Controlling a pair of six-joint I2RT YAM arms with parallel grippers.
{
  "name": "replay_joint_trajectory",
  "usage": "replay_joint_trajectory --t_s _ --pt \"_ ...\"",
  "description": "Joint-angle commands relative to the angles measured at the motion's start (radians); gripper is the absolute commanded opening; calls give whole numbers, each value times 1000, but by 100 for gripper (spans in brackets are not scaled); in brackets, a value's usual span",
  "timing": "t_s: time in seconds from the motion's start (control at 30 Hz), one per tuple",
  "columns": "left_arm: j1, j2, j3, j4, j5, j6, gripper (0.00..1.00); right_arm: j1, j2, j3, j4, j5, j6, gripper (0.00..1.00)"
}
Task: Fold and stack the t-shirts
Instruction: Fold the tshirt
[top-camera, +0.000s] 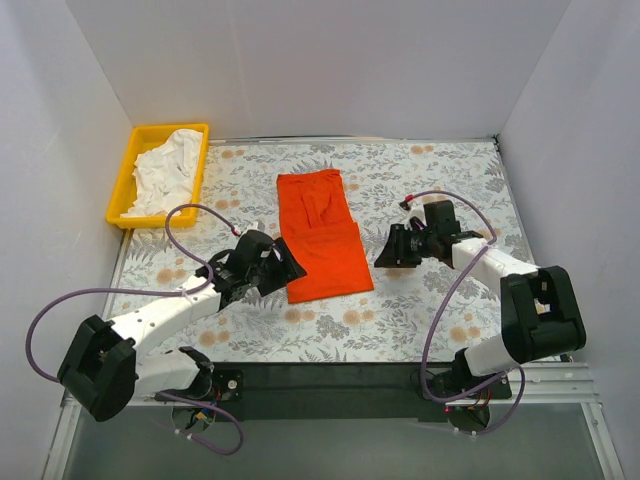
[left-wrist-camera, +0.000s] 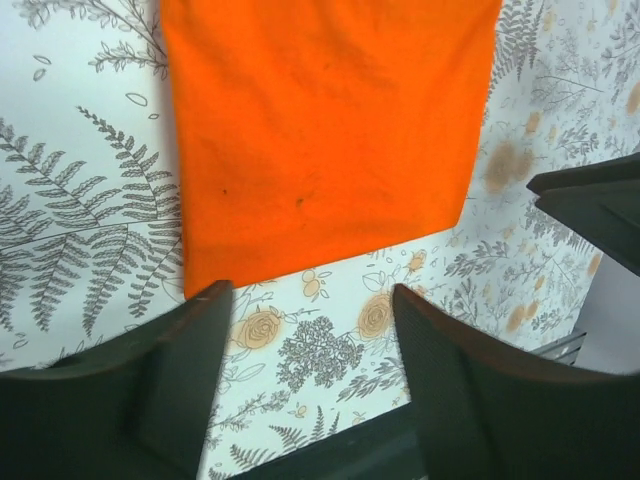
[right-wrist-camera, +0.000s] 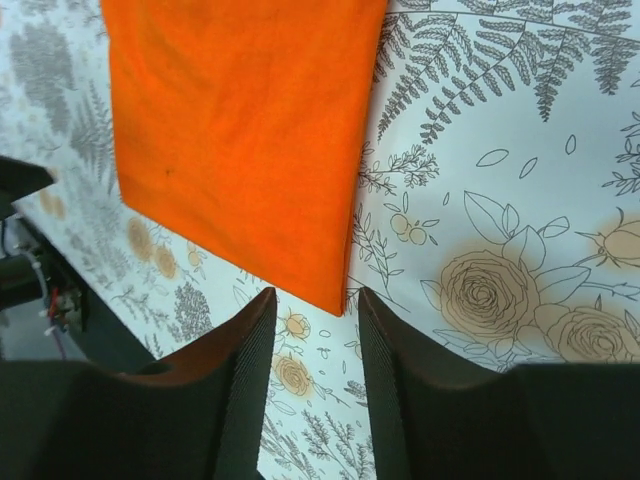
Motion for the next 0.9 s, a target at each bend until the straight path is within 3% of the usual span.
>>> replay_joint_trajectory --t_s 0.0,0.1,0.23,0.47,0.87 --pt "-11 -44 71 -164 -101 -33 65 90 -24 87 -208 249 -17 41" --pt "-21 2 105 -218 -116 -36 74 191 8 134 -296 389 5 50" --pt "-56 91 156 -272 -158 -42 76 294 75 179 -334 474 34 51" --pt "-69 171 190 -289 -181 -42 71 335 144 230 -348 540 66 34" --pt "-81 232 190 -281 -185 -51 69 398 220 237 -363 584 114 34"
